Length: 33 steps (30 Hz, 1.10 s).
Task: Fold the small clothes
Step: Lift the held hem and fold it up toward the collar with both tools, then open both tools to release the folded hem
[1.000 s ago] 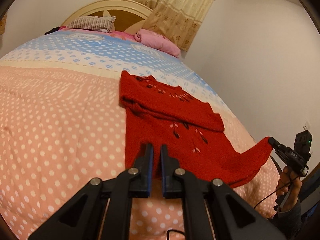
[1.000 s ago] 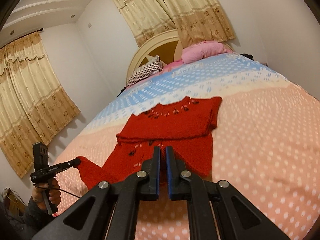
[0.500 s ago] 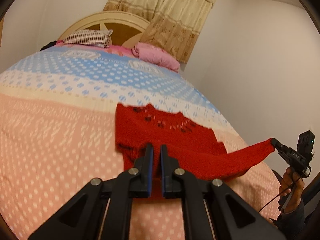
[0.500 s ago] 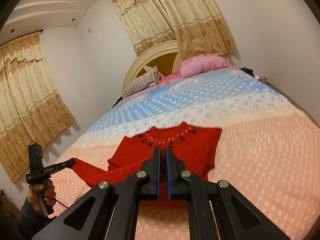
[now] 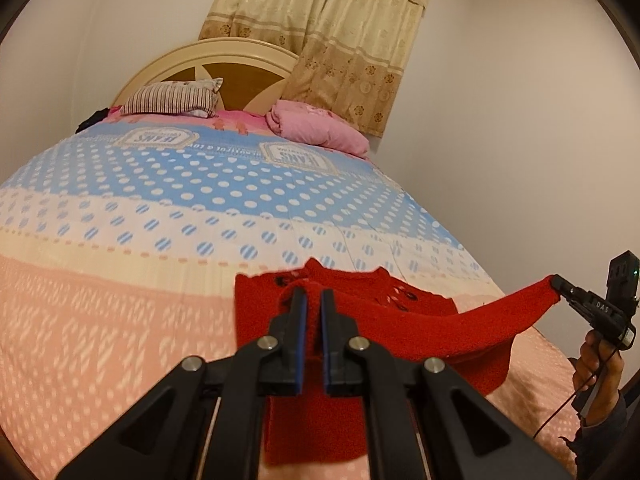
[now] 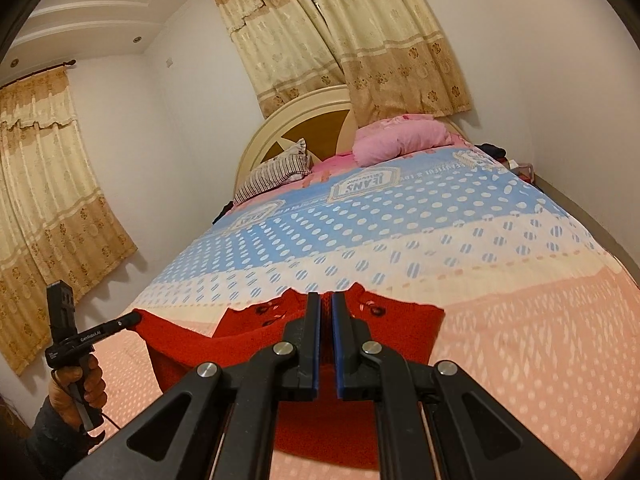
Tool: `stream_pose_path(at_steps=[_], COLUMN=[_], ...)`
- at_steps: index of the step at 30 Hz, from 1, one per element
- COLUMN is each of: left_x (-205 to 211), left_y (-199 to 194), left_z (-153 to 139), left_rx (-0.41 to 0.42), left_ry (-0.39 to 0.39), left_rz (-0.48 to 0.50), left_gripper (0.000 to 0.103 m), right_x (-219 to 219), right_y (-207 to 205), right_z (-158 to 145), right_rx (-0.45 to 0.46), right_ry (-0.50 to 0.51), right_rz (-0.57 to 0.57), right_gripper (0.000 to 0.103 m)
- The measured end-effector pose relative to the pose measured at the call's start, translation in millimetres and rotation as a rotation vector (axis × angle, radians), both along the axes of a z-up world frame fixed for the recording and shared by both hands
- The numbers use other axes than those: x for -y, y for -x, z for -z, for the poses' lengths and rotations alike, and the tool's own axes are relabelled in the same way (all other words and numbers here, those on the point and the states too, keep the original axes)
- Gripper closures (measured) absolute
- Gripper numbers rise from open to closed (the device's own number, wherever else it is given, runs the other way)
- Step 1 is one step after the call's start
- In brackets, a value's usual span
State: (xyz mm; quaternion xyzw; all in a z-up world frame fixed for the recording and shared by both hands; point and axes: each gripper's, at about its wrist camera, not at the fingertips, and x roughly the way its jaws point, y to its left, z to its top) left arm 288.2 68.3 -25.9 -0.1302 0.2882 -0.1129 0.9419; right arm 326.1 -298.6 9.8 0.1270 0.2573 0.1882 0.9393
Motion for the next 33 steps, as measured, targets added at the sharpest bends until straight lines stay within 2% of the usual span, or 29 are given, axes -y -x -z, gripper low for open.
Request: stream_pose_path(at_steps=[6, 14, 16, 19, 21, 22, 23, 24, 26, 29, 33], left_x=[7.5, 29.2, 32.8, 26.3, 13.2, 4.4, 1.0, -3.0, -5.6, 2.4, 23.0], left_y=[-44.1, -104.9, -119.4, -137.2, -139.2, -133.9, -129.9, -121.1, -103.5, -86.5, -100.4], left_z=[16.4, 73.6, 85.5, 92.2, 92.4, 90.8, 90.4, 89.8, 89.0, 93.4, 105.2], left_rx=[-0.031, -0.152, -0.178, -0.196, -0.216, -0.210, -0.204, -0.195, -0.168, -0.161, -0.203], left_ry=[-0.076, -0.192, -0.219, -0.261, -0.233, -0.203, -0.198, -0.210, -0.243, -0.306, -0.416], left_rz=[-0.022, -0.025, -0.045, -0.143, -0.183, -0.187, -0.191, -0.198, -0.185, -0.125, -0.092], left_gripper=[0.097, 0.097, 0.095, 0.091, 0.085, 0.082, 0.074, 0.068, 0.046, 0.039, 0.039], right_x=[0.3, 2.8, 2.7, 3.9, 7.0, 7.9, 8.8, 8.7, 0.6, -18.1, -60.1], right_y=[-51.7, -122.8, -141.1, -174.2, -180.6, -179.7, -174.4, -169.4, -157.4, -146.6, -165.2], right_z=[25.2, 85.2, 99.9, 123.0, 125.9, 125.3, 124.3, 123.5, 123.7, 129.7, 147.4], right_rx=[-0.072, -0.219, -0.246, -0.308, -0.306, -0.293, -0.273, -0.259, -0.261, -0.294, -0.369], right_ry=[0.006, 0.010, 0.032, 0.054, 0.090, 0.100, 0.092, 0.093, 0.161, 0.232, 0.413], right_rz=[0.026, 0.071, 0.092, 0.129, 0.194, 0.202, 0.188, 0.175, 0.127, 0.024, -0.048], right_gripper=[0.098, 0.098, 0.098, 0.097, 0.084, 0.058, 0.040, 0.039, 0.039, 0.039, 0.039])
